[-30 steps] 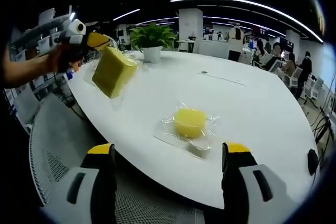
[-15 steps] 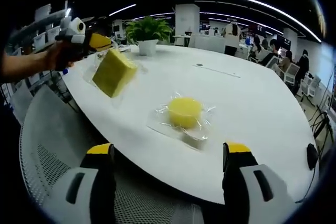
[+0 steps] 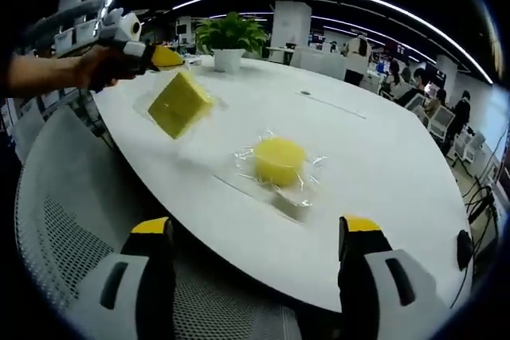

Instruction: Compare the silicone blocks by pressing each to a similar depth, holding the contact briefly, and releasing to observe deformation and rebound differences across the visible hardness samples.

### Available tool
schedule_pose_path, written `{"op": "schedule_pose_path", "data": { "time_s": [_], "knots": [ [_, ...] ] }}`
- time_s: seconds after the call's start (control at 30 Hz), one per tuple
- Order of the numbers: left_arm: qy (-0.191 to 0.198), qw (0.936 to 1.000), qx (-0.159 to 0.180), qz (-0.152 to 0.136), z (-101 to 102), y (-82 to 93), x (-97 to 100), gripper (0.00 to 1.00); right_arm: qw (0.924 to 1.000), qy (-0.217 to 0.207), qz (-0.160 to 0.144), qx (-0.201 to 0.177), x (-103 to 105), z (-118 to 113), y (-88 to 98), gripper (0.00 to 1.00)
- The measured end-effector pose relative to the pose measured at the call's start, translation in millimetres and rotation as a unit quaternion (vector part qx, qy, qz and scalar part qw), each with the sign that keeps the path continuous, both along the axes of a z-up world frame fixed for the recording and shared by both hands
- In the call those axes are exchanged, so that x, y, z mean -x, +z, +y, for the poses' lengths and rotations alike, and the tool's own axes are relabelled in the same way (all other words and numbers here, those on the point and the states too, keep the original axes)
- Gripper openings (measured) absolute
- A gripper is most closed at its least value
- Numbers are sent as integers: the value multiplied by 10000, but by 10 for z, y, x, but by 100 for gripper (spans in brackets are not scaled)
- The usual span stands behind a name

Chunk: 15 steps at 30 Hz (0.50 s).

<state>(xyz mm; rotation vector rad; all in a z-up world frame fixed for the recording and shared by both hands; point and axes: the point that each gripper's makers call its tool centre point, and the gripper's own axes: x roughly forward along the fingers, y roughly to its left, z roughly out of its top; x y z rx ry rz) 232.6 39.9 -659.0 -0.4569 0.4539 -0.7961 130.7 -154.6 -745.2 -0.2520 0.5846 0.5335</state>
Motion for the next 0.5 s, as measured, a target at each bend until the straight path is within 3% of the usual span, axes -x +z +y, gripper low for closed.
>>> {"op": "schedule_pose_path", "data": {
  "time_s": [0.4,0.5],
  "knots": [
    [256,9989,-396,-86,147,-141,-256,0,9995,-241,-16,-226,-47,-61,5,84],
    [375,9967,-701,-191,223,-200,-346,0,9993,-266,-30,-269,-54,-58,12,84]
  ]
}}
